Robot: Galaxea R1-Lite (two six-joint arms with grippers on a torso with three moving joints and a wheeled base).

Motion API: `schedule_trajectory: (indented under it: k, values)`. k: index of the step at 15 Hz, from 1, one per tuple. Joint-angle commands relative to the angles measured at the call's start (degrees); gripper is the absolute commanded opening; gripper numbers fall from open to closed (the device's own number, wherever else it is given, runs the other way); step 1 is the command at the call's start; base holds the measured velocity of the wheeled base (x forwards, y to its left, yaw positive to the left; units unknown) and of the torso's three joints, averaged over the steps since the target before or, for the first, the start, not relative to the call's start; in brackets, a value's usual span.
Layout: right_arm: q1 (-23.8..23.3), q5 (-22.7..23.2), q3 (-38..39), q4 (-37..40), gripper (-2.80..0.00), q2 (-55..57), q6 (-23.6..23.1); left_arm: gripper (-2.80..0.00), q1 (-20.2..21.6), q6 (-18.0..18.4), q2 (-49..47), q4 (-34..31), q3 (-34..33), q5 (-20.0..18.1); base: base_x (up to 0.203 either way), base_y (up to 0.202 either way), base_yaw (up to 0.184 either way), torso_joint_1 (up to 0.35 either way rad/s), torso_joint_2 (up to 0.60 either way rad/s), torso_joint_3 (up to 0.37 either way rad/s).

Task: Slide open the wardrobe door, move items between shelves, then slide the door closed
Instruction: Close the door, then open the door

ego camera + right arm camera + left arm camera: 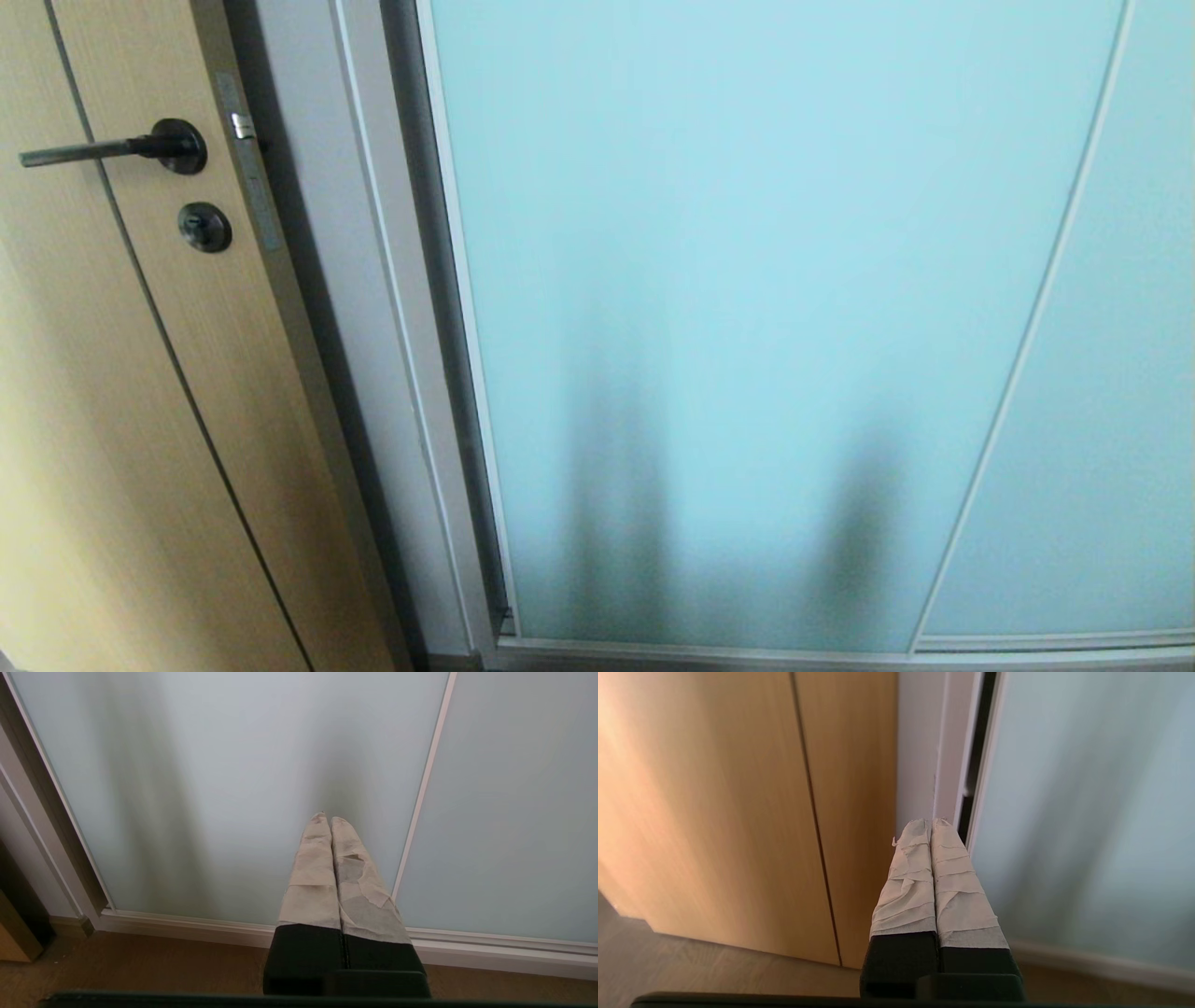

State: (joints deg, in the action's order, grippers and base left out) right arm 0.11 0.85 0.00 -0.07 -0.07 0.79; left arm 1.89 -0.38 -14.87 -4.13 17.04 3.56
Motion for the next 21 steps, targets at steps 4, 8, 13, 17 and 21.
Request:
schedule_trajectory:
  k: [4,8,13,17,21]
  values:
    - [0.06,0.03,0.01,-0.01,-2.8,-0.01,0.0,-2.8,-0.71,1.95,14.68,2.38,-14.87,-1.74,0.0,0.0,0.0,0.0,0.0,0.0]
    - [0.07,0.03,0.02,-0.01,-2.8,-0.01,0.0,-2.8,-0.75,-0.41,14.78,2.59,-15.89,-3.1,0.0,0.0,0.0,0.0,0.0,0.0]
    - [0.07,0.03,0.03,-0.01,-2.8,-0.01,0.0,-2.8,-0.75,6.28,14.78,1.76,-16.25,-4.44,0.0,0.0,0.0,0.0,0.0,0.0]
    - [0.07,0.03,0.05,-0.01,-2.8,-0.01,0.0,-2.8,-0.75,6.18,14.78,2.55,-16.6,-4.35,0.0,0.0,0.0,0.0,0.0,0.0]
    - [0.06,0.03,0.0,-0.01,-2.8,-0.01,0.0,-2.8,-0.75,6.18,14.78,2.55,-16.6,-4.35,0.0,0.0,0.0,0.0,0.0,0.0]
